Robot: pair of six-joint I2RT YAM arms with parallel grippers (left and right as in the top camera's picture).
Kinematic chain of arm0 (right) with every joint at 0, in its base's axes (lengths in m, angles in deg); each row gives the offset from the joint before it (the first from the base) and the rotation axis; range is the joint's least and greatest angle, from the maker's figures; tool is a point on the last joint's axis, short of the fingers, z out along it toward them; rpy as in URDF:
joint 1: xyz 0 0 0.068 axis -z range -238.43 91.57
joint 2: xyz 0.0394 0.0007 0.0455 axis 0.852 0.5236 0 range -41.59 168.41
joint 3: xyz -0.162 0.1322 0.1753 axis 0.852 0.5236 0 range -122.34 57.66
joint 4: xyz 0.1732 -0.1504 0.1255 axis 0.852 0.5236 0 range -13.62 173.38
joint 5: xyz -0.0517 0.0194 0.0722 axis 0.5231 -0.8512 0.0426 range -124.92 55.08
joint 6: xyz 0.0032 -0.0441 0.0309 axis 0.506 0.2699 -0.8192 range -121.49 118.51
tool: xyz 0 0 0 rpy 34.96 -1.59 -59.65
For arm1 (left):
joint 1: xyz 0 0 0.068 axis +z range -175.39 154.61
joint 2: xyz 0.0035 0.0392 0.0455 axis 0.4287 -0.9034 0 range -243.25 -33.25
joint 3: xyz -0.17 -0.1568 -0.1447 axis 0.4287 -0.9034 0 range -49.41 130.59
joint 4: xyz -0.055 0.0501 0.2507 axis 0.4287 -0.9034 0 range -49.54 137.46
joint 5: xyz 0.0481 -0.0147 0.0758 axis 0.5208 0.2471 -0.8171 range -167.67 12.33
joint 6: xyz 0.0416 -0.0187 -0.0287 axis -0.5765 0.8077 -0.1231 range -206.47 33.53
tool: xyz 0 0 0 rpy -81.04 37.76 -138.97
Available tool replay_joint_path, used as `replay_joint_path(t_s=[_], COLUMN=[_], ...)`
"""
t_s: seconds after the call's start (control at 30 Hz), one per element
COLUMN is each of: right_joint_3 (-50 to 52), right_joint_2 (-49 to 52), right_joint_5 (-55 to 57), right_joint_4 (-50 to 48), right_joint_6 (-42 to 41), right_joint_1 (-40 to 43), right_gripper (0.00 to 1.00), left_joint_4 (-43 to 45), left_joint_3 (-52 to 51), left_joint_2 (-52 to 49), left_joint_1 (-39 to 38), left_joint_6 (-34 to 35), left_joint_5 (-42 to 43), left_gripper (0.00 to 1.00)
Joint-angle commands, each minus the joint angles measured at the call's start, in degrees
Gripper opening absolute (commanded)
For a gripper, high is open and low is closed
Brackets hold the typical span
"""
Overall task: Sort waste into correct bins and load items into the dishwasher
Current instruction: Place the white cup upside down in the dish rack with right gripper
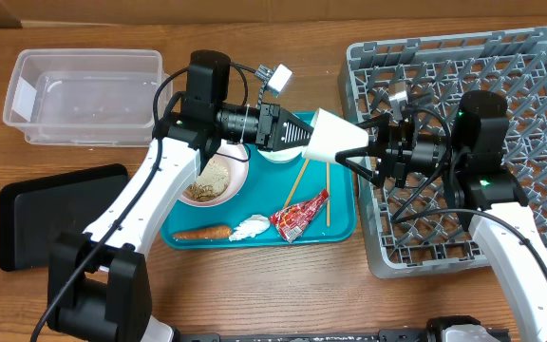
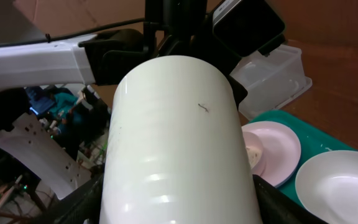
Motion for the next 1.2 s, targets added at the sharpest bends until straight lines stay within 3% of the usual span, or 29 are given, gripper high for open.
replay_joint_path(t_s=[0.0, 0.03, 0.07, 0.1, 0.23, 0.33, 0.53, 0.77, 0.93, 1.17], right_joint_3=[-1.01, -1.01, -1.01, -1.01, -1.01, -1.03, -6.21, -22.77, -27.12, -27.04], right_joint_2=[-0.07, -0.07, -0.07, -0.07, -0.07, -0.11, -0.33, -0.37, -0.20, 5.62], right_joint_5=[0.57, 0.87, 4.46, 7.10, 15.98, 25.24, 42.10, 60.67, 72.00, 75.65], right_joint_4=[-0.59, -0.57, -0.52, -0.50, 0.96, 5.07, 21.66, 48.13, 59.04, 65.90], right_joint_6=[0.85, 0.85, -1.18, -2.47, -5.64, -5.81, -5.79, -5.84, -5.86, -6.25], right_joint_1=[-0.55, -0.52, -0.52, -0.52, -0.50, -0.46, 3.32, 16.79, 28.72, 40.35], right_gripper=[0.58, 0.53, 0.49, 0.45, 0.33, 0.31, 0.24, 0.19, 0.20, 0.20], left_joint_4=[-0.02, -0.02, -0.02, -0.02, -1.62, -7.82, -23.43, -33.46, -34.77, -34.82], left_joint_3=[0.81, 0.81, 0.81, 0.81, 0.81, 0.81, 0.83, 0.83, 0.83, 0.83], left_joint_2=[0.61, 0.61, 0.61, 0.61, 0.61, 0.61, 0.70, 3.39, 7.45, 9.70], left_joint_1=[-0.13, -0.13, -0.11, -0.07, 0.90, 1.92, 4.13, 7.41, 7.48, 7.39], left_joint_6=[0.35, 0.35, -0.22, -1.09, -4.85, -8.52, -14.67, -16.41, -16.41, -16.39], left_joint_5=[-0.83, -1.03, -1.18, -1.18, -3.58, -12.85, -38.49, -56.33, -65.70, -66.93], left_gripper=[0.04, 0.07, 0.42, 0.50, 0.61, 0.70, 0.76, 0.80, 0.82, 0.82])
